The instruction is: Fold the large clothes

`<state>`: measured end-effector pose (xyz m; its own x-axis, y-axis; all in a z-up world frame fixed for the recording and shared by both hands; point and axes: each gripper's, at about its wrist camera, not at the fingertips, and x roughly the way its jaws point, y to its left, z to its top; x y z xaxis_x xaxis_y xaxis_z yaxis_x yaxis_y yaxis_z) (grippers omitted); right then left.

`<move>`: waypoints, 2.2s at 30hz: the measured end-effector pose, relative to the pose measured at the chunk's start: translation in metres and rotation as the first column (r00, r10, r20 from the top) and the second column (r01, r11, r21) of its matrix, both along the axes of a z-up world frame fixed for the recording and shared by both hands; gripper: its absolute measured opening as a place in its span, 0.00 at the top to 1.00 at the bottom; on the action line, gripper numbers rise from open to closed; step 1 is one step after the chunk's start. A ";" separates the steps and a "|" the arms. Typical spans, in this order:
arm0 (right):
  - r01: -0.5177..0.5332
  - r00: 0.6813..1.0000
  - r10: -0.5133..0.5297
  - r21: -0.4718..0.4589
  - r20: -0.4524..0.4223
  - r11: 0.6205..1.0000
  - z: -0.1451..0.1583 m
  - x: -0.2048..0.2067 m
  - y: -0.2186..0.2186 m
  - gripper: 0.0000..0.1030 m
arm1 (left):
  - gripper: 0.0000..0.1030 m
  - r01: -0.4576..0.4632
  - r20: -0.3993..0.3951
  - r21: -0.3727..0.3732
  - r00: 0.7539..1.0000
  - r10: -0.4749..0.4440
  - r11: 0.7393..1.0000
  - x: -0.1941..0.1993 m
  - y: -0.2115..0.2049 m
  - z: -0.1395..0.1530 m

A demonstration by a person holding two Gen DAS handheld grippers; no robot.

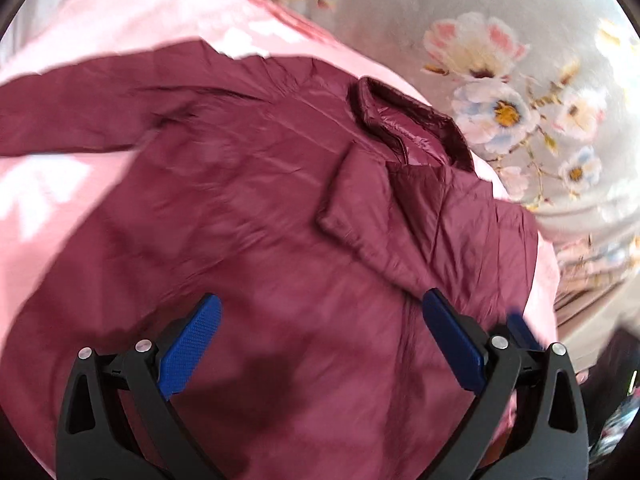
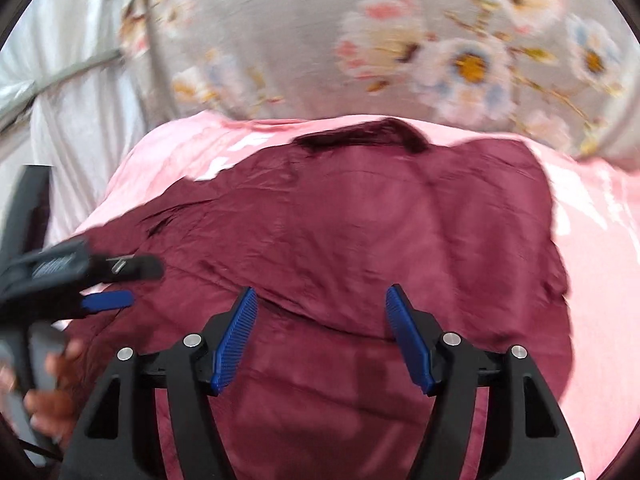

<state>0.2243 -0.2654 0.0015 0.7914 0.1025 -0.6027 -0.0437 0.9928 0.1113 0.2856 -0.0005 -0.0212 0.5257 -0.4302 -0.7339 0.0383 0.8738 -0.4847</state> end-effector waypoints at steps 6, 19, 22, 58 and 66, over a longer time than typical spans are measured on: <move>0.237 0.971 -0.229 0.217 -0.064 0.947 -0.015 -0.016 -0.087 0.36 | 0.11 -0.017 -0.085 -0.060 0.996 0.012 0.998 0.050 -0.035 -0.022; 0.451 0.893 -0.421 0.325 -0.162 0.831 -0.031 0.005 -0.162 0.53 | 0.95 -0.057 0.100 0.082 0.994 0.049 0.995 0.066 -0.017 0.025; 0.505 0.863 -0.451 0.360 -0.227 0.785 -0.042 0.024 -0.179 0.60 | 0.95 -0.064 0.074 0.110 0.996 0.056 0.992 0.071 -0.012 0.010; 0.435 0.900 -0.434 -0.008 0.034 0.901 -0.002 0.021 -0.064 0.88 | 0.95 -0.069 0.152 0.319 0.988 0.021 0.945 0.056 -0.031 -0.037; 0.166 0.973 -0.173 -0.059 -0.151 0.984 -0.045 0.088 0.030 0.92 | 0.94 -0.073 0.150 0.282 0.988 0.031 0.957 0.055 -0.024 -0.038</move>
